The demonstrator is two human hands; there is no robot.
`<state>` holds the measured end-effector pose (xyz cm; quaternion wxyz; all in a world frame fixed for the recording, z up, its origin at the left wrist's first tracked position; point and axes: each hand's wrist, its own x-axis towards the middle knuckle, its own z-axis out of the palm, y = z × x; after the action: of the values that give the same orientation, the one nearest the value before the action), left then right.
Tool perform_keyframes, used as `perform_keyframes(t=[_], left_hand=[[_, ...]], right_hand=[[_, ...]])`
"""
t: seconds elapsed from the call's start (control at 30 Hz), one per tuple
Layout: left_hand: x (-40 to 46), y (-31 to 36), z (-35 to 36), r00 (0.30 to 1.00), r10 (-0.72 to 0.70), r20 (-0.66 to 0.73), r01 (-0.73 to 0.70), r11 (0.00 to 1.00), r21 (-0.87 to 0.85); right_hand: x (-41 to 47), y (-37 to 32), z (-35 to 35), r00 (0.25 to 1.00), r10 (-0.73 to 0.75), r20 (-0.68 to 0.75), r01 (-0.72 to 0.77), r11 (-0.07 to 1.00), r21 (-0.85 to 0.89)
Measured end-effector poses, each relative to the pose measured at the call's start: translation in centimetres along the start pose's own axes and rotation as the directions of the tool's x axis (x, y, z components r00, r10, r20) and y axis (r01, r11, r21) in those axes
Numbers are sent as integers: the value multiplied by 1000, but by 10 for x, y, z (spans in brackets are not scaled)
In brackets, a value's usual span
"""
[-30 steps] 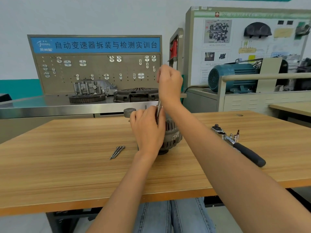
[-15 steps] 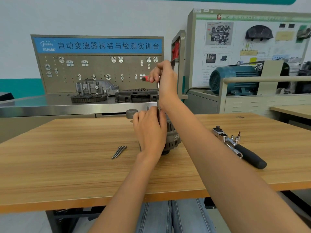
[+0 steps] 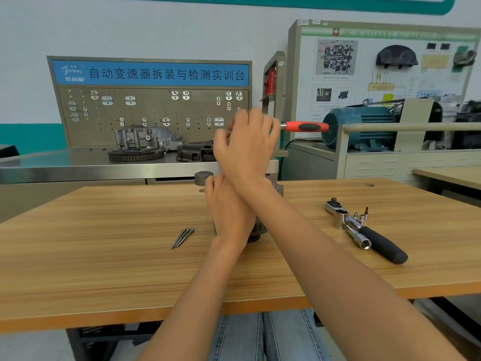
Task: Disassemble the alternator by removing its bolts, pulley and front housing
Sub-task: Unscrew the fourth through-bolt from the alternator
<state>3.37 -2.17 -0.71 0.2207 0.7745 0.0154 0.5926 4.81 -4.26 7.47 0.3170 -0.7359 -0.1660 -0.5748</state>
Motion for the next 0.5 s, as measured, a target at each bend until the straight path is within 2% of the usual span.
perform_keyframes(t=[0.1,0.17,0.23,0.33,0.43,0.5], left_hand=[[2,-1,1,998,-24,62,21,998,55],[3,1,1,995,-63,83,59,997,45],[3,4,1,994,-90,63,91,996,-8],[2,7,1,995,-89,50,89,996,-16],[1,7,0,997,-68,27,68,998,-3],[0,6,1,998,-63,29,63,998,3]], right_hand=[[5,-3,-1,997,77,-10,-73,975,212],[11,-2,-3,990,134,52,-144,897,418],[17,-1,-8,954,233,187,-298,691,659],[28,3,-15,840,306,448,-532,308,789],[39,12,-14,756,141,639,-641,-31,767],[41,16,-12,729,75,680,-668,-134,732]])
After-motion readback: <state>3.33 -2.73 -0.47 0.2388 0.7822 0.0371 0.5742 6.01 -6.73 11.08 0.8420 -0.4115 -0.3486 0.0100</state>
